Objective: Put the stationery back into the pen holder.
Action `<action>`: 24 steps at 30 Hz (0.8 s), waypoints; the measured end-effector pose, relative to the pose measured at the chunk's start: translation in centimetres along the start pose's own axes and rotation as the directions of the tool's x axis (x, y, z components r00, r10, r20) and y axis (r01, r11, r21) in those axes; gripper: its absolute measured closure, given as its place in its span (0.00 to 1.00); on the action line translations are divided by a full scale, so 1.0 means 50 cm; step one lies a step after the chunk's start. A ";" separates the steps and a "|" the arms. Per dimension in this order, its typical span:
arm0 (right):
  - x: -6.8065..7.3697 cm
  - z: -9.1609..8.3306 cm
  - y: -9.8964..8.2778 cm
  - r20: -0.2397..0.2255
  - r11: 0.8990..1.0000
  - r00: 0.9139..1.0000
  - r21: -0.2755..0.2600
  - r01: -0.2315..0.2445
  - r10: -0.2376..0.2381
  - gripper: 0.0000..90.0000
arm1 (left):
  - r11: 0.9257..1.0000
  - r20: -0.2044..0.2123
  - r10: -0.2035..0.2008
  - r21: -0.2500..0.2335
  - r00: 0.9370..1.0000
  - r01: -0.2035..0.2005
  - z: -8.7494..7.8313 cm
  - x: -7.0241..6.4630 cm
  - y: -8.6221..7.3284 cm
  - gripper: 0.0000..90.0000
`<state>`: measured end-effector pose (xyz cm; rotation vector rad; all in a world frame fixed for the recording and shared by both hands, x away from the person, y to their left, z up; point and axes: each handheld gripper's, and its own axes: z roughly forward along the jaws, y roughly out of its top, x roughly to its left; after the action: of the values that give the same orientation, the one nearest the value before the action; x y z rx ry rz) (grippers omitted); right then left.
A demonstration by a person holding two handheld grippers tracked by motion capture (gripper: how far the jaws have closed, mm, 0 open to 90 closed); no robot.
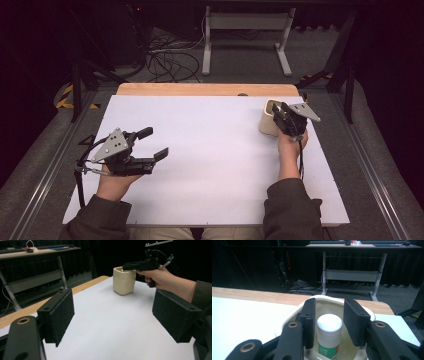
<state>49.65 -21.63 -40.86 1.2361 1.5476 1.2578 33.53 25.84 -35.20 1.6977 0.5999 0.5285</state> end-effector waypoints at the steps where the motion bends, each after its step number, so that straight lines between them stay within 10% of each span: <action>1: 0.000 -0.001 0.000 0.000 1.000 1.000 -0.002 -0.001 0.001 0.68 | 1.000 0.000 0.001 0.000 1.000 -0.001 0.000 0.000 0.000 0.21; 24: 0.013 -0.022 0.019 -0.121 1.000 0.993 -0.007 0.013 -0.014 0.51 | 1.000 0.000 0.004 0.004 1.000 -0.004 0.000 0.001 0.000 0.21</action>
<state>48.66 -21.23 -39.70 1.1621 1.6345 1.3497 33.57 25.89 -35.18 1.7031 0.5986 0.5307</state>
